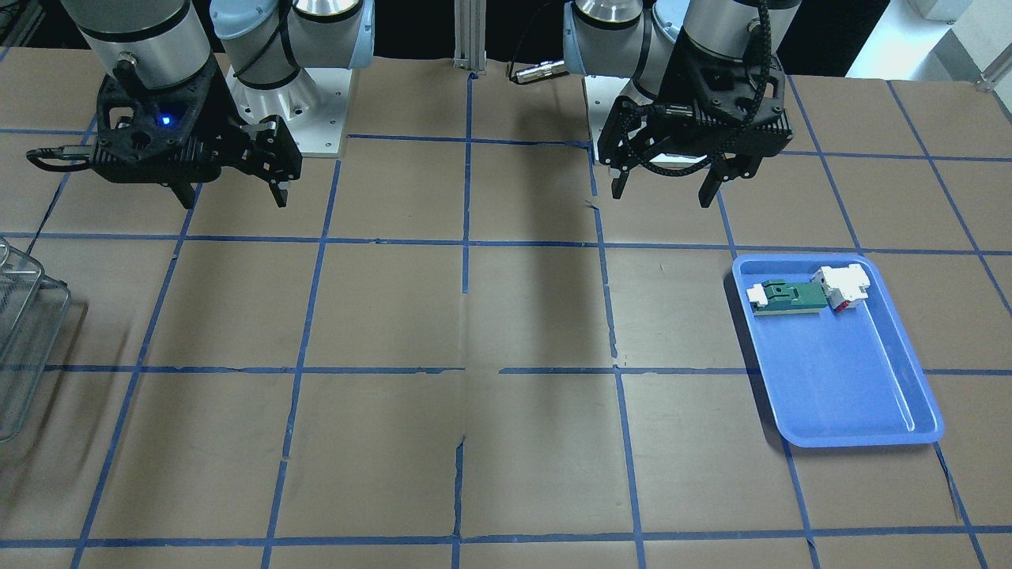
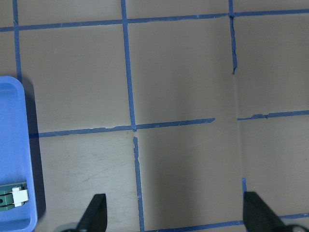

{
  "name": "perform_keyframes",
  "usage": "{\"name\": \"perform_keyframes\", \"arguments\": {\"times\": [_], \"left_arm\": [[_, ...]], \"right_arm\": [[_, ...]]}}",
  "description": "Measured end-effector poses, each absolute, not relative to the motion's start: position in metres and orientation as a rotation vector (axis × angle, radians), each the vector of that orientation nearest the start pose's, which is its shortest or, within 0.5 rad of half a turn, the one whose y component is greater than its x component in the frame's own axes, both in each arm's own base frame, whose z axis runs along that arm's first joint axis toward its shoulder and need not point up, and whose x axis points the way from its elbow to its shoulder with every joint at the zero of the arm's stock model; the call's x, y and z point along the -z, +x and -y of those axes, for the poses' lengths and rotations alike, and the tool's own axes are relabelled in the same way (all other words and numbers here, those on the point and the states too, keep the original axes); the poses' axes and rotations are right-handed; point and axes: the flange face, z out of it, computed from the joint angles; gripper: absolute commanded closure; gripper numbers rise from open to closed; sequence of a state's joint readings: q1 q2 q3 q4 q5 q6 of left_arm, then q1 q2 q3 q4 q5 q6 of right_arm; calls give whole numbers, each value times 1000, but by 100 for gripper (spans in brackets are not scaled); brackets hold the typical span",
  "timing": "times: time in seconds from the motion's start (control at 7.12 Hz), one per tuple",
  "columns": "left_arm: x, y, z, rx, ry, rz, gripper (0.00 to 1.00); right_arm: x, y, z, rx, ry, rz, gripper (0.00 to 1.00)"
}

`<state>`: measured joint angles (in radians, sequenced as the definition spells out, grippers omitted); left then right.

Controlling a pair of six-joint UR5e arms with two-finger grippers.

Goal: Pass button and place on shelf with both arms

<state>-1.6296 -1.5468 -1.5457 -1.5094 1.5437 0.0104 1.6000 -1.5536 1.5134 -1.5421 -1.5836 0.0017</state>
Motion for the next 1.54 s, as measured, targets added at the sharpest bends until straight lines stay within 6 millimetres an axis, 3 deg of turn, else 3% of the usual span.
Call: {"name": "perform_keyframes", "arguments": {"times": [0.42,1.54], "left_arm": [[-517,-164,479,112,123,-3160,0],[-515,-165,477,114,125,-3163,0]], "right_arm": [[-517,154,493,-3,90,-3115,0],[-514,153,493,-13,81,-3115,0]]}}
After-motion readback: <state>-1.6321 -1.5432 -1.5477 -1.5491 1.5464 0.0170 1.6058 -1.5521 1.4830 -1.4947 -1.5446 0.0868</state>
